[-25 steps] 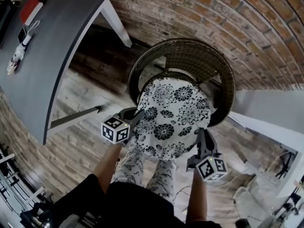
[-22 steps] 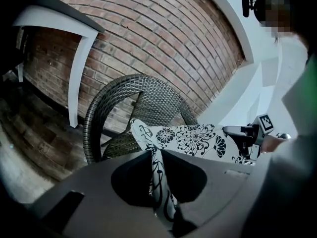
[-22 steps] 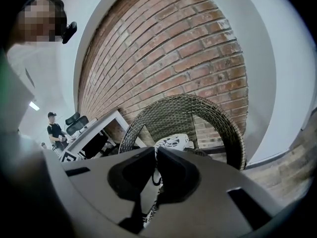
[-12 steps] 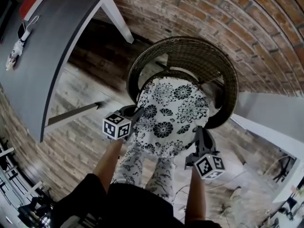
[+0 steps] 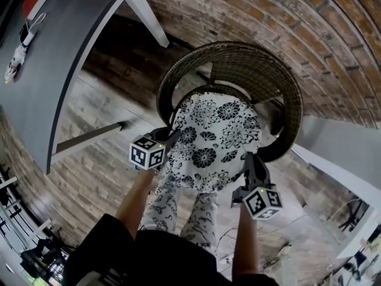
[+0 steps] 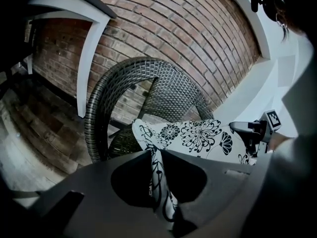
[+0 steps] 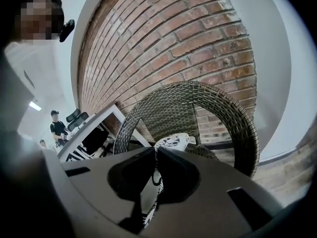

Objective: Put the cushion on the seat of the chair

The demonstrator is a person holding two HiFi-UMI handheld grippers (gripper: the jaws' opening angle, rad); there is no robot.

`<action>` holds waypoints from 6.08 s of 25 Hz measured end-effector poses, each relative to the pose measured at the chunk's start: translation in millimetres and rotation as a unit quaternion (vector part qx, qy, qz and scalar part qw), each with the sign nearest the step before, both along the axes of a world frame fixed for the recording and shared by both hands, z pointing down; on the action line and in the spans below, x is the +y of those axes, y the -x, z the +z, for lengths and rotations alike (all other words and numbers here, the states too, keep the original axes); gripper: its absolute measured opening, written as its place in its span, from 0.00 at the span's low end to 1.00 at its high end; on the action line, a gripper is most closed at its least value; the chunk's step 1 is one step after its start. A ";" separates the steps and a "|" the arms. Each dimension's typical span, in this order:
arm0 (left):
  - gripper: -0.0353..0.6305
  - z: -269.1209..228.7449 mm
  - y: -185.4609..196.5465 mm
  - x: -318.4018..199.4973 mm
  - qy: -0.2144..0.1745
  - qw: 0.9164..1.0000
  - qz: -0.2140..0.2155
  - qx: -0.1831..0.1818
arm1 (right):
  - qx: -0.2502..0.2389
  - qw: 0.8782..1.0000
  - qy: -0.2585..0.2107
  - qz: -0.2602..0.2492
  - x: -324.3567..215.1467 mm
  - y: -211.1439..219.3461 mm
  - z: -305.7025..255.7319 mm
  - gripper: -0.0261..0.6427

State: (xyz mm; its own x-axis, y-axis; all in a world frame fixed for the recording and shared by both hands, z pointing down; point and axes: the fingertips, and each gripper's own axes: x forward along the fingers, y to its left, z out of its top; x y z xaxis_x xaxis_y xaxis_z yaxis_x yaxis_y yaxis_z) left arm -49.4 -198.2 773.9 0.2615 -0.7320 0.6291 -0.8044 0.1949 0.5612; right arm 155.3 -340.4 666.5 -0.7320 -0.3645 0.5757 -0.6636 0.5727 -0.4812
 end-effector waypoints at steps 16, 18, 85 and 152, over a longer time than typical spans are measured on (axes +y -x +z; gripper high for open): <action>0.11 34.1 3.7 -7.5 0.038 0.999 -0.020 -0.002 | 0.007 1.000 0.007 -0.012 -16.2 4.5 18.5 0.06; 0.11 39.6 4.9 -6.5 0.049 0.999 -0.021 -0.007 | 0.008 1.000 0.010 -0.012 -16.7 4.0 22.6 0.06; 0.32 90.3 9.3 30.4 0.126 0.989 -0.066 -0.042 | 0.026 0.998 0.062 -0.010 1.4 -8.5 77.4 0.06; 0.06 6.4 -25.2 -5.9 0.003 0.997 -0.036 -0.066 | 0.162 0.986 0.037 0.029 -18.3 -96.9 159.7 0.14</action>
